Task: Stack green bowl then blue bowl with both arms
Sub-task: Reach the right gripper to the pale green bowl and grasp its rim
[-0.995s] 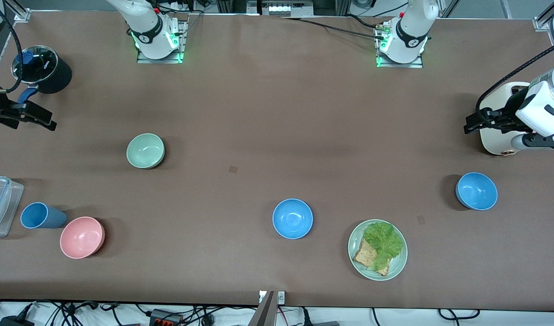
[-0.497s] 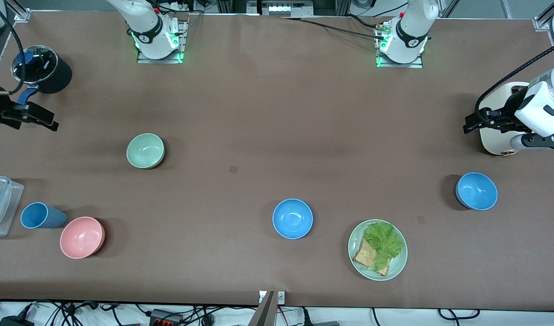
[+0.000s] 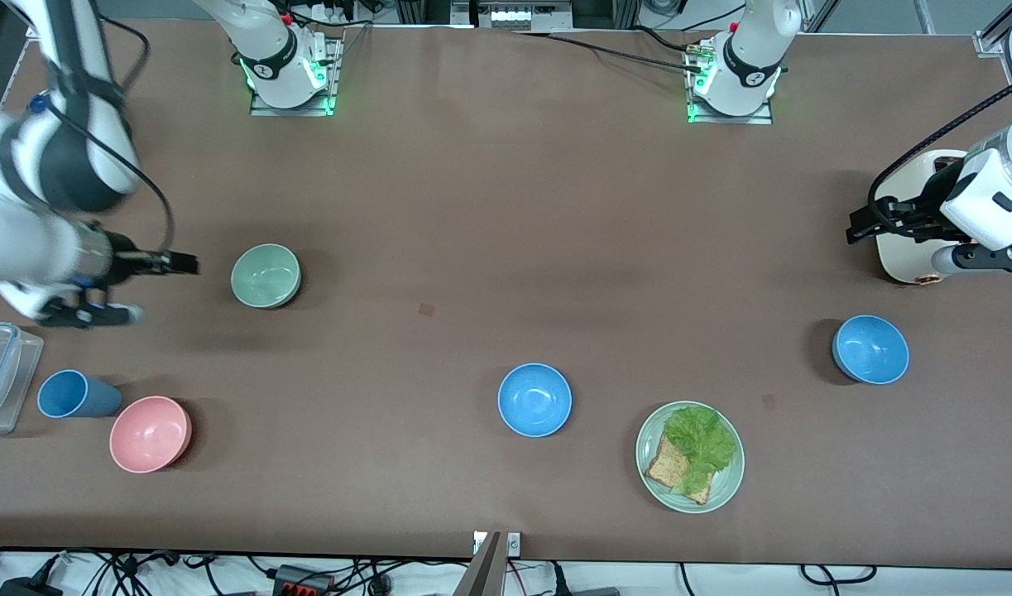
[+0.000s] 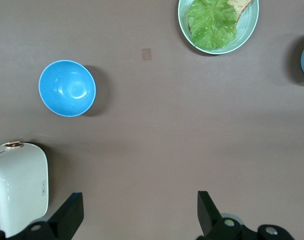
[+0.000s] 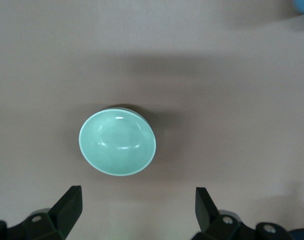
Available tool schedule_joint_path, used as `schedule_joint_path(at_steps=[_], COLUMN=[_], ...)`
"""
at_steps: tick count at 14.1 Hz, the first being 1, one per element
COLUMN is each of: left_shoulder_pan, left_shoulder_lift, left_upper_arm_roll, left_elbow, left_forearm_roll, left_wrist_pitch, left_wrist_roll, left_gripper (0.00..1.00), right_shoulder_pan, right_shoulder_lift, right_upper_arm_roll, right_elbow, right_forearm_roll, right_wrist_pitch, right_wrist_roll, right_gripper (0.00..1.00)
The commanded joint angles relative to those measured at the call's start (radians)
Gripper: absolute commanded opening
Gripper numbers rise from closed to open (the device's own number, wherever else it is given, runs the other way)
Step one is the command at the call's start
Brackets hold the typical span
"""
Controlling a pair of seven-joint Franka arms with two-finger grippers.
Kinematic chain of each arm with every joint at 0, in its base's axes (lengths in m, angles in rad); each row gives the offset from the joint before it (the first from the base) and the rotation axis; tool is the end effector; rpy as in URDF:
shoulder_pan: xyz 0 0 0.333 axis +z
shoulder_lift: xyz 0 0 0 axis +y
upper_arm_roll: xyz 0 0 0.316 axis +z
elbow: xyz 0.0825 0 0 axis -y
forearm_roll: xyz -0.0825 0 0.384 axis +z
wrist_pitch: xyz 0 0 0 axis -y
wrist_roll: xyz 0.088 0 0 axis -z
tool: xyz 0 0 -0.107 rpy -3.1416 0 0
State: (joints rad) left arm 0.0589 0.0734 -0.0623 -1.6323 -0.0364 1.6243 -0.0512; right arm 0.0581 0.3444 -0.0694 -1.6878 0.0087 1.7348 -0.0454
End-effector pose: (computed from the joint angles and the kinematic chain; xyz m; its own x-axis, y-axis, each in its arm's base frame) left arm 0.5760 -0.0045 0.5586 0.9953 0.0495 -0.0832 0.0527 -0.9979 0.0364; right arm 0.6177 -0.0026 0.3779 0.9558 0.0302 -0.2926 0.0323 -0.9995 0.0024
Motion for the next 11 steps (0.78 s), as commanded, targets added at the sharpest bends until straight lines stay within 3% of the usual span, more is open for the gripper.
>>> schedule_joint_path(at_steps=[1, 7, 10, 11], left_shoulder_pan=[0.005, 0.005, 0.007, 0.006], left_shoulder_lift=[0.011, 0.017, 0.017, 0.017], left_upper_arm_roll=[-0.004, -0.002, -0.002, -0.001], left_elbow=[0.028, 0.028, 0.028, 0.029], left_forearm_roll=[-0.007, -0.007, -0.007, -0.005], left_wrist_pitch=[-0.023, -0.024, -0.026, -0.024], left_wrist_roll=[0.002, 0.002, 0.007, 0.007], left_gripper=[1.00, 1.00, 1.00, 1.00], right_shoulder_pan=[-0.010, -0.012, -0.014, -0.014], right_shoulder_lift=[0.086, 0.241, 0.252, 0.254], right_upper_arm_roll=[-0.001, -0.001, -0.001, -0.001], right_elbow=[0.000, -0.010, -0.058, -0.076], right_forearm_roll=[-0.015, -0.015, -0.012, -0.007], right_wrist_pitch=[0.046, 0.066, 0.106, 0.108], right_wrist_roll=[-0.004, -0.008, -0.008, -0.007], right_gripper=[1.00, 1.00, 1.00, 0.95])
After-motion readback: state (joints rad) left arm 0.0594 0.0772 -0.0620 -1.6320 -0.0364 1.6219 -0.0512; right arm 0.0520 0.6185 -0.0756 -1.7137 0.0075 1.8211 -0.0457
